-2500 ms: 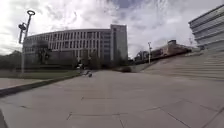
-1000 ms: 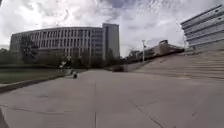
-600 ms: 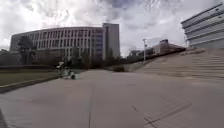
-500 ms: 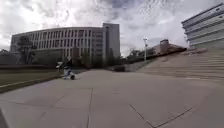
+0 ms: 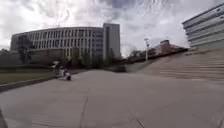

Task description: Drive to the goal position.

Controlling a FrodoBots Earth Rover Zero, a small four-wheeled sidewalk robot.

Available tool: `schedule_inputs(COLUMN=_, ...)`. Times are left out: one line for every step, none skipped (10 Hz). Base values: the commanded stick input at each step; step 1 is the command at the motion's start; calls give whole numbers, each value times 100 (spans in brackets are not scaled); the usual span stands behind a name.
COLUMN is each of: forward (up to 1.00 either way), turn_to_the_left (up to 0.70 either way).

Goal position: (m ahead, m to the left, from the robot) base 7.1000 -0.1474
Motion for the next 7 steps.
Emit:
schedule_inputs(forward=100, turn_to_the_left=0)
schedule_inputs(forward=100, turn_to_the_left=0)
schedule_inputs(forward=100, turn_to_the_left=0)
schedule_inputs(forward=100, turn_to_the_left=0)
schedule_inputs(forward=100, turn_to_the_left=0)
schedule_inputs(forward=100, turn_to_the_left=0)
schedule_inputs(forward=100, turn_to_the_left=0)
